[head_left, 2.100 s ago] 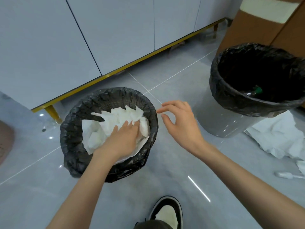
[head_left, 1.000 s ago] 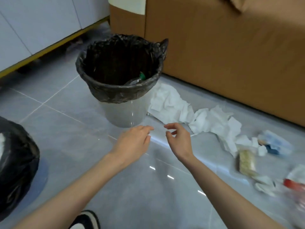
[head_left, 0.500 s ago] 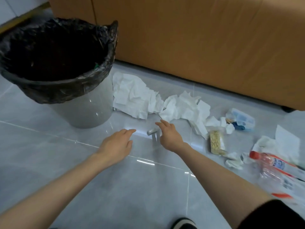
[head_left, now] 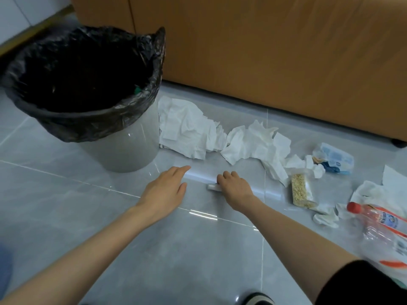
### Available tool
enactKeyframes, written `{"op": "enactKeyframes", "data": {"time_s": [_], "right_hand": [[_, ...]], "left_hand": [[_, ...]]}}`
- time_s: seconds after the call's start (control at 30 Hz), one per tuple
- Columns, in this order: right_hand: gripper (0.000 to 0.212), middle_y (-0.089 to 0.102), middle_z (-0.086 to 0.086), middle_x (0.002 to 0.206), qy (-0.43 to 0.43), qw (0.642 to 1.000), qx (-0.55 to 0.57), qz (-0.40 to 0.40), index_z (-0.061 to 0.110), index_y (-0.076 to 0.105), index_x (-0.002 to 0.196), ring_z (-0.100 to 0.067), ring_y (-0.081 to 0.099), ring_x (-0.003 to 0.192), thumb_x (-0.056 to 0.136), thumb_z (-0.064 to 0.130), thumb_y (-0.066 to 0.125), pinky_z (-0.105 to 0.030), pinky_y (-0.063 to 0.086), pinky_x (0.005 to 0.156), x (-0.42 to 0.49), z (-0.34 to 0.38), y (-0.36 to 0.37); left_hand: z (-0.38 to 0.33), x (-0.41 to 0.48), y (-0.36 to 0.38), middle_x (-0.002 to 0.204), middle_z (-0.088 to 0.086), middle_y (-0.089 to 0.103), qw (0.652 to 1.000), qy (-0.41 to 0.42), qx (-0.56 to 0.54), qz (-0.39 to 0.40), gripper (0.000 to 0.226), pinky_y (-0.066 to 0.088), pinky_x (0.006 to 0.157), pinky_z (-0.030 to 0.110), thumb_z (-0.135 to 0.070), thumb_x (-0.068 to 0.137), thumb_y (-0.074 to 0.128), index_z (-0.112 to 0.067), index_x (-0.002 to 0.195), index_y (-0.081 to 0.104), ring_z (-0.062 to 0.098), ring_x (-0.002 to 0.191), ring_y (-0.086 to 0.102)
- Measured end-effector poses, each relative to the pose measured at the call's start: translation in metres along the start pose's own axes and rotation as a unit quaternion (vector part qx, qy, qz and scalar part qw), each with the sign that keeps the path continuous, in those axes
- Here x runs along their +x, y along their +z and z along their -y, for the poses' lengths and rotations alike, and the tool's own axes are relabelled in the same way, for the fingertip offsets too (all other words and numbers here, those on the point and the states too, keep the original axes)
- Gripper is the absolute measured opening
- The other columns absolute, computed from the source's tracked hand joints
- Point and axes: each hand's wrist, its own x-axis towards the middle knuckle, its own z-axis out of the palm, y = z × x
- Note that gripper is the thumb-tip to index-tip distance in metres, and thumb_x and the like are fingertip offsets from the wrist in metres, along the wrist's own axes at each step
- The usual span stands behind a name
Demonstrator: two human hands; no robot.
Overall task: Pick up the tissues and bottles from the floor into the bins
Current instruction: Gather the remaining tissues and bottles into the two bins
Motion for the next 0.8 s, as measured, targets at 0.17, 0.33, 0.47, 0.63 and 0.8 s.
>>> {"op": "enactKeyframes", "data": {"time_s": [0.17,0.33,0.47,0.63,0.8], "right_hand": [[0.019,0.055,-0.002,0.104,0.105,0.907,0.390,-0.119,0.013,0.052,0.105,-0.021,0.054,0.090,0.088,0.020,0.057,-0.031,0.043,0.070,-0.006,0.026,-0.017],[0.023,0.056,0.010,0.095,0.115,0.734,0.643,-0.185,0.023,0.051,0.107,-0.011,0.059,0.079,0.088,0.023,0.064,-0.030,0.052,0.076,-0.018,0.061,-0.080],[0.024,0.059,0.003,0.097,0.068,0.647,0.732,-0.204,0.027,0.050,0.106,-0.017,0.061,0.082,0.089,0.021,0.065,-0.024,0.052,0.071,-0.020,0.083,-0.129],[0.027,0.061,-0.001,0.095,0.011,0.608,0.757,-0.239,0.013,0.055,0.114,-0.014,0.064,0.079,0.090,0.017,0.064,-0.024,0.054,0.070,-0.025,0.107,-0.178],[0.017,0.058,-0.008,0.092,-0.051,0.613,0.746,-0.256,0.004,0.056,0.099,-0.008,0.065,0.078,0.089,0.016,0.064,-0.034,0.059,0.077,-0.024,0.129,-0.217]], "left_hand": [[-0.005,-0.011,-0.028,0.124,-0.013,0.051,0.982,0.030,-0.082,-0.165,0.043,0.047,0.087,0.034,-0.019,0.096,0.044,-0.029,0.138,0.041,0.013,0.108,0.050],[-0.006,-0.038,-0.076,0.112,-0.004,0.054,0.924,0.075,-0.058,-0.371,0.038,0.034,0.087,0.015,-0.007,0.091,0.051,-0.017,0.127,0.054,0.015,0.097,0.046],[0.000,-0.043,-0.108,0.128,0.004,0.051,0.884,0.043,0.068,-0.461,0.046,0.030,0.098,0.025,-0.010,0.086,0.061,-0.013,0.131,0.052,0.020,0.113,0.038],[0.032,-0.030,-0.123,0.119,0.004,0.059,0.916,-0.027,0.178,-0.358,0.055,0.006,0.116,0.054,-0.026,0.087,0.065,-0.015,0.138,0.046,0.025,0.122,0.049],[0.054,-0.027,-0.133,0.075,0.000,0.047,0.905,-0.028,0.212,-0.367,0.055,0.025,0.114,0.045,0.005,0.081,0.065,-0.023,0.128,0.058,0.022,0.074,0.047]]}}
